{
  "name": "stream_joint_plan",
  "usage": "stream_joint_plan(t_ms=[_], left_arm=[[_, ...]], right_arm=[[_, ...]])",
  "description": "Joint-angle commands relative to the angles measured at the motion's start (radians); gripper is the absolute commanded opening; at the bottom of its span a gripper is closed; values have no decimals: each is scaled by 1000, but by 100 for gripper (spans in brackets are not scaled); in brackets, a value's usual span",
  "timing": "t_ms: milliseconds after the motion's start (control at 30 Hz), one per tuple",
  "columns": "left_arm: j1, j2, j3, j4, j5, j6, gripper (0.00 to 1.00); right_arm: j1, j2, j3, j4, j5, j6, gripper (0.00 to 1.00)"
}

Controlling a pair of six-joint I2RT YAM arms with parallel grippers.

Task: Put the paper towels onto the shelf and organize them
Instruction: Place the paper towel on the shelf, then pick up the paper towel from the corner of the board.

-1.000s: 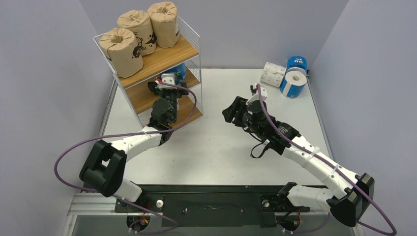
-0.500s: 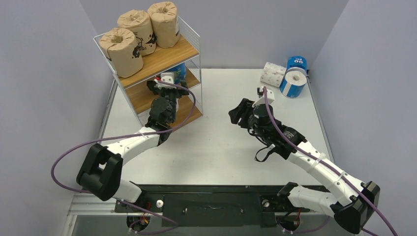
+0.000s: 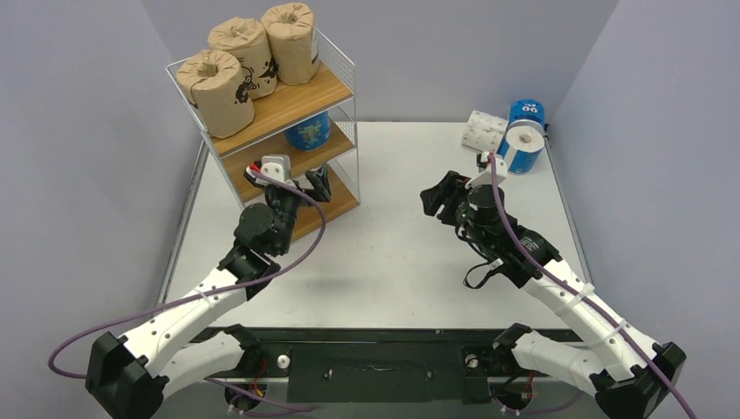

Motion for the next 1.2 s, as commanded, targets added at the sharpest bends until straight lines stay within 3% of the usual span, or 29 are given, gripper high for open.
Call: stream_joint_plan(t_ms=[0, 200, 433, 567, 767, 1000, 1167], left_arm=[[-91, -105, -44, -187, -6, -34, 96], [-197, -204, -45, -373, 19, -60, 96], [-323, -298, -90, -449, 21, -110, 96], [-411, -234, -78, -491, 45, -168, 96], [-590, -88, -66, -454, -93, -200, 96], [-598, -30, -80, -496, -270, -429, 96], [-593, -29, -64, -669, -378, -687, 96]], right_arm=[[-10, -25, 2, -18, 32, -16, 55], [-23, -68, -15, -55, 84, -25, 58], [-93, -37, -29, -142, 114, 13, 70], [-178, 11, -56, -150, 90, 77, 72], [-346, 57, -86, -98, 50, 176, 73], [-524, 87, -69, -70, 33, 219, 73], [-616, 176, 20, -49, 80, 231, 73]])
